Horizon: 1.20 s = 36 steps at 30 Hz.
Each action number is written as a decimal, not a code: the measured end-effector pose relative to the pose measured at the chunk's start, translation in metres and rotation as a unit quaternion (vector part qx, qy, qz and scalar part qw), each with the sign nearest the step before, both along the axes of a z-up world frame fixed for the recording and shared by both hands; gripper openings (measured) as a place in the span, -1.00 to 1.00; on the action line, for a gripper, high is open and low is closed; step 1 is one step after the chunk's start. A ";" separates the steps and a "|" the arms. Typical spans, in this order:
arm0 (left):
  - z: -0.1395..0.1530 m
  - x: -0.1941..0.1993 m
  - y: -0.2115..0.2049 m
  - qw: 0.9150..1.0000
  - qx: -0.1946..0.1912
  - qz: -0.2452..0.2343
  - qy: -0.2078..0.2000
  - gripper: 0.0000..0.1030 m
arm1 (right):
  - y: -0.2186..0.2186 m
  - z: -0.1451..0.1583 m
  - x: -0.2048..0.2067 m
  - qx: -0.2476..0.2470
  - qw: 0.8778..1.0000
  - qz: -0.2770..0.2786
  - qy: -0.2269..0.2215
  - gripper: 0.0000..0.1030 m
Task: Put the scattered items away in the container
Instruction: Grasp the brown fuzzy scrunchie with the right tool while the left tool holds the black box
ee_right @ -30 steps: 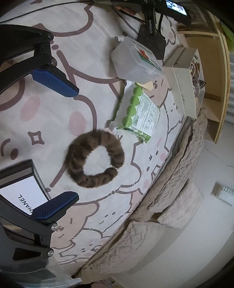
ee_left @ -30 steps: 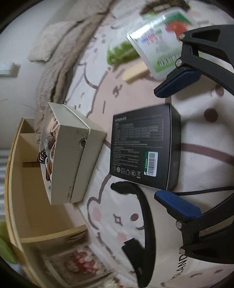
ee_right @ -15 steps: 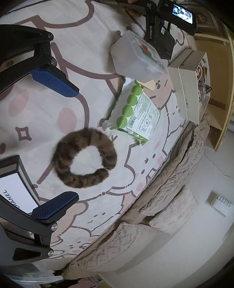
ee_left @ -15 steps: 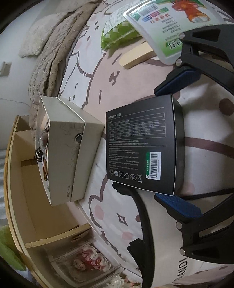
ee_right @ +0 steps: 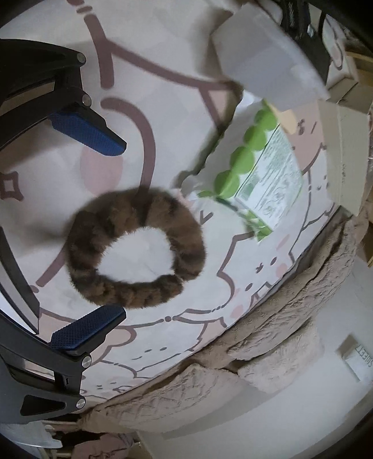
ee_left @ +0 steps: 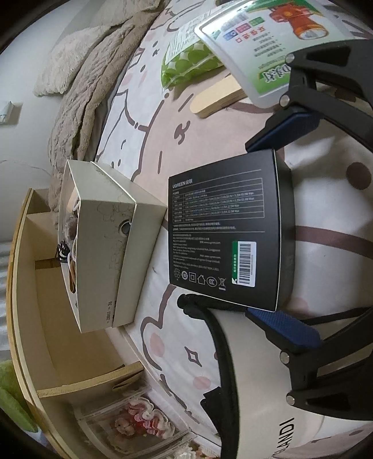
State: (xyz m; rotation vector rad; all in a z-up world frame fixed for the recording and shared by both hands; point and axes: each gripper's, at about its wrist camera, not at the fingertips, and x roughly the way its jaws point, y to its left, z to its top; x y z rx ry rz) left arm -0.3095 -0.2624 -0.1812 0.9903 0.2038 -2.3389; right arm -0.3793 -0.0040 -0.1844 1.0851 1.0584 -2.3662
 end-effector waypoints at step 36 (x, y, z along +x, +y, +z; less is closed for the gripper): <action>0.102 0.090 0.098 0.982 0.034 -0.113 0.149 0.99 | 0.052 0.115 0.099 -0.182 0.982 0.043 0.018 -0.79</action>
